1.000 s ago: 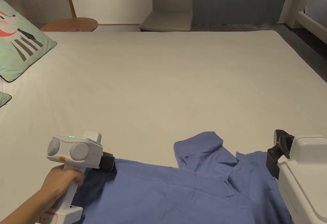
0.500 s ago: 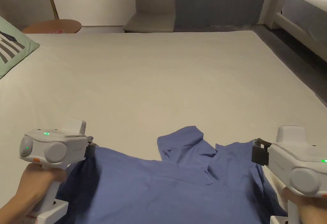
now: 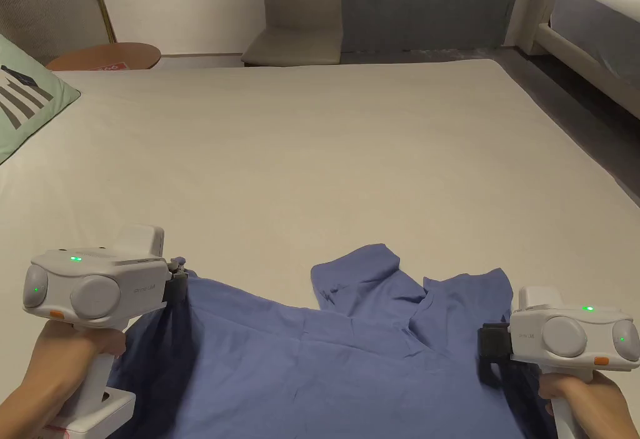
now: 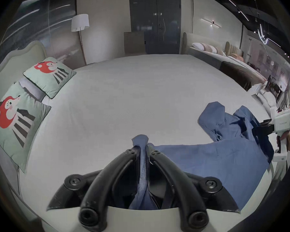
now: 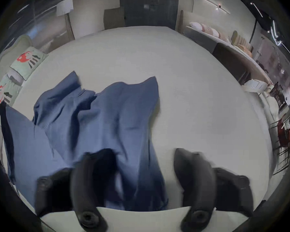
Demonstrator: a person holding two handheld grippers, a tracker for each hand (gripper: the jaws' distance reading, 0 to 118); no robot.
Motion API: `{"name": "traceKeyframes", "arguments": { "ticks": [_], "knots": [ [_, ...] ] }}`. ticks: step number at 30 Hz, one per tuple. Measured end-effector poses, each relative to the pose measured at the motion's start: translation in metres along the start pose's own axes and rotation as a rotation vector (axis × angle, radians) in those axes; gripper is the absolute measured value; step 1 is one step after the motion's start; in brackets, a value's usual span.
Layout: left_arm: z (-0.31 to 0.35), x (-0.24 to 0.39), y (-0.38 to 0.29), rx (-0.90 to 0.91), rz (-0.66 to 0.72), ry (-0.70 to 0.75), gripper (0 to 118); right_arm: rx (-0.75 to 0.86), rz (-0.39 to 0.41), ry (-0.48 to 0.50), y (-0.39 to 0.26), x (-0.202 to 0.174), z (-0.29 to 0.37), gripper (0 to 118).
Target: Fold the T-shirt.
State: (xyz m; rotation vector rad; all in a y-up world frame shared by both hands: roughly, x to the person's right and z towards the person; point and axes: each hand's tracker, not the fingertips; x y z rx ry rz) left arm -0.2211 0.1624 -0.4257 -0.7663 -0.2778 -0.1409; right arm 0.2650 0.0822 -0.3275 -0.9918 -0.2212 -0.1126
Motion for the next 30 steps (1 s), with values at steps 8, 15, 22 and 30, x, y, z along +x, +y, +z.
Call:
{"name": "traceKeyframes", "arguments": {
  "ticks": [8, 15, 22, 30],
  "knots": [
    [0.013, 0.001, -0.007, 0.019, 0.006, 0.021, 2, 0.114, 0.069, 0.044, 0.000, -0.006, 0.022, 2],
    [0.051, -0.011, -0.003, 0.129, 0.086, 0.058, 2, 0.421, 0.126, 0.022, 0.018, -0.021, 0.106, 1],
    [0.113, -0.035, 0.054, 0.337, 0.162, 0.128, 2, 0.742, 0.215, -0.055, 0.091, -0.040, 0.169, 1],
    [0.173, -0.046, 0.151, 0.585, 0.169, 0.224, 2, 1.048, 0.209, -0.100, 0.184, -0.068, 0.236, 1]
  ]
}}
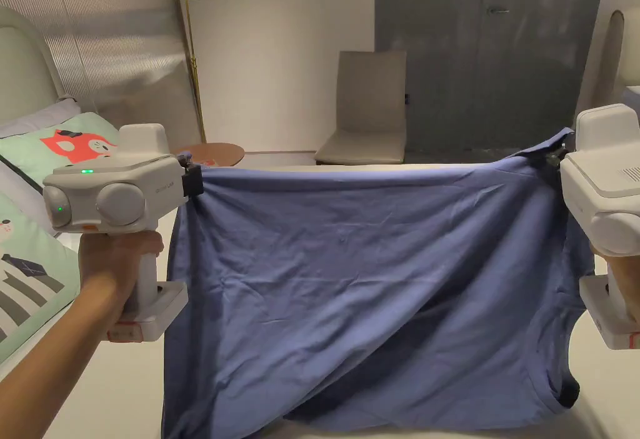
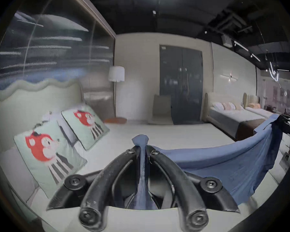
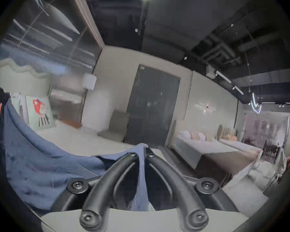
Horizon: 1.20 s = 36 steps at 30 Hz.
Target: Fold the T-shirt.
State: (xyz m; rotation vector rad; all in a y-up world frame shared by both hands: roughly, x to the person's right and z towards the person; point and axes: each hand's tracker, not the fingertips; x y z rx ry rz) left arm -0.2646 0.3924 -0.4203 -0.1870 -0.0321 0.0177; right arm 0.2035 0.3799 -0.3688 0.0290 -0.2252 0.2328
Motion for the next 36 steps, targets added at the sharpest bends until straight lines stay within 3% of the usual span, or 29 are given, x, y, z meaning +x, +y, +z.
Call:
{"name": "traceKeyframes", "arguments": {
  "ticks": [10, 18, 27, 36],
  "knots": [
    [-0.047, 0.010, 0.111, 0.199, 0.029, 0.075, 2, 0.210, -0.073, -0.046, 0.105, 0.010, -0.060, 1],
    [-0.092, 0.023, 0.128, 0.279, 0.031, 0.081, 2, 0.260, -0.118, -0.038, 0.119, 0.018, -0.089, 1],
    [-0.147, 0.029, 0.041, 0.165, 0.002, 0.077, 2, 0.120, -0.190, 0.034, 0.028, 0.012, -0.128, 1],
    [-0.148, 0.017, -0.086, -0.040, 0.003, 0.052, 2, -0.106, -0.233, 0.107, -0.100, -0.005, -0.117, 1]
  ]
}}
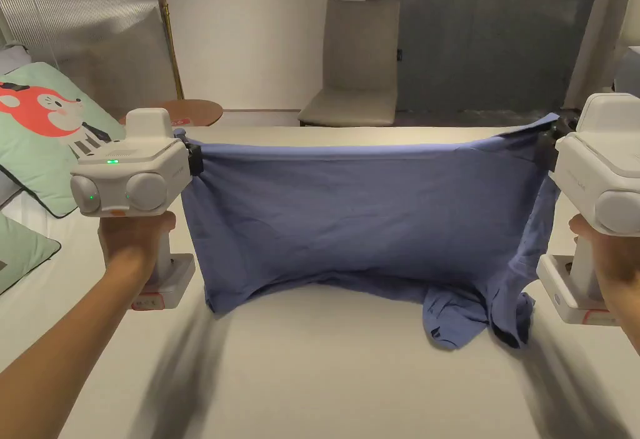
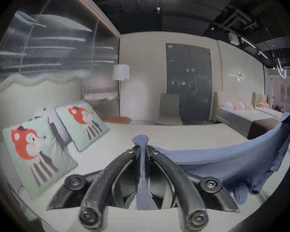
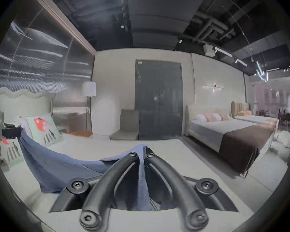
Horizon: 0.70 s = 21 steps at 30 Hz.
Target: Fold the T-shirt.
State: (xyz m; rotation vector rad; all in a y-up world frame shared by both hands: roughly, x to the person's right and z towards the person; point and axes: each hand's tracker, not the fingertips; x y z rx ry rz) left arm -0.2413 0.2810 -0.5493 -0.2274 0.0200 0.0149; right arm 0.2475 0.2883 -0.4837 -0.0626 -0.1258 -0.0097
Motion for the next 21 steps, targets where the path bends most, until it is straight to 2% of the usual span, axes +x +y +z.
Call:
{"name": "traceKeyframes", "arguments": {
  "ticks": [4, 8, 21],
  "knots": [
    [0.019, -0.009, -0.053, -0.075, -0.008, 0.006, 2, -0.087, -0.030, 0.037, -0.046, 0.004, 0.028, 1],
    [0.050, -0.018, -0.094, -0.133, -0.002, -0.004, 2, -0.150, -0.022, 0.058, -0.076, 0.004, 0.069, 1],
    [0.197, -0.043, -0.203, -0.315, -0.002, -0.020, 2, -0.334, -0.141, 0.133, -0.143, 0.020, 0.221, 1]
  ]
}}
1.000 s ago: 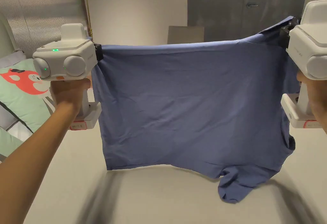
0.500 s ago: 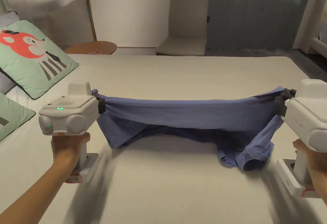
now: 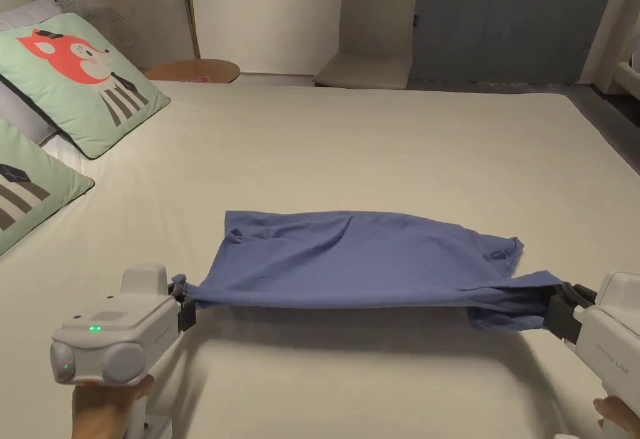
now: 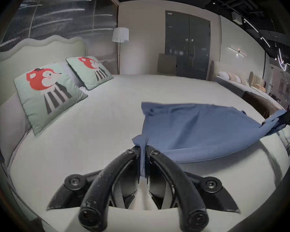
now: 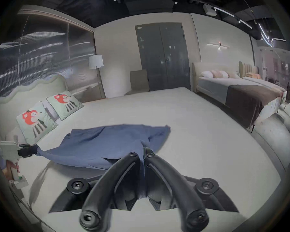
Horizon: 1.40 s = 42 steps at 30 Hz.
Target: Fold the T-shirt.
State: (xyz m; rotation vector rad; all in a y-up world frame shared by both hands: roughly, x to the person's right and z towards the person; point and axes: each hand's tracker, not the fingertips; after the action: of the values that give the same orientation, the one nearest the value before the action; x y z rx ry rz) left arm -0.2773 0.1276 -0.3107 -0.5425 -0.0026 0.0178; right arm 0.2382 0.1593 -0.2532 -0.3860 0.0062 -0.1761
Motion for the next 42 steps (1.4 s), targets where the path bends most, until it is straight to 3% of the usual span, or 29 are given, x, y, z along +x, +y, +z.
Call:
{"name": "traceKeyframes", "arguments": {
  "ticks": [16, 24, 30, 31, 32, 33, 35, 36, 42],
  "knots": [
    [0.084, -0.028, -0.102, -0.179, -0.060, -0.004, 2, -0.257, -0.095, 0.024, -0.094, 0.007, 0.125, 1],
    [0.071, -0.034, -0.122, -0.294, -0.048, 0.007, 2, -0.449, -0.112, -0.073, -0.141, 0.010, 0.105, 1],
    [0.078, -0.028, -0.115, -0.307, -0.017, 0.023, 8, -0.452, -0.081, -0.099, -0.123, -0.005, 0.108, 4],
    [0.080, -0.026, -0.109, -0.314, 0.004, 0.016, 16, -0.443, -0.069, -0.093, -0.115, -0.009, 0.109, 10],
    [0.082, -0.025, -0.104, -0.305, 0.030, 0.009, 34, -0.411, -0.047, -0.094, -0.106, -0.013, 0.111, 22],
    [0.083, -0.024, -0.096, -0.280, 0.054, -0.007, 69, -0.369, -0.028, -0.096, -0.095, -0.018, 0.111, 49],
    [0.086, -0.018, -0.078, -0.208, 0.084, -0.027, 109, -0.300, -0.009, -0.114, -0.073, -0.024, 0.113, 94],
    [0.093, -0.012, -0.066, -0.145, 0.097, -0.054, 108, -0.259, 0.001, -0.114, -0.062, -0.030, 0.113, 111],
    [0.122, 0.023, -0.001, 0.109, 0.091, -0.082, 110, 0.015, 0.056, -0.087, -0.003, -0.066, 0.121, 113]
  ]
}}
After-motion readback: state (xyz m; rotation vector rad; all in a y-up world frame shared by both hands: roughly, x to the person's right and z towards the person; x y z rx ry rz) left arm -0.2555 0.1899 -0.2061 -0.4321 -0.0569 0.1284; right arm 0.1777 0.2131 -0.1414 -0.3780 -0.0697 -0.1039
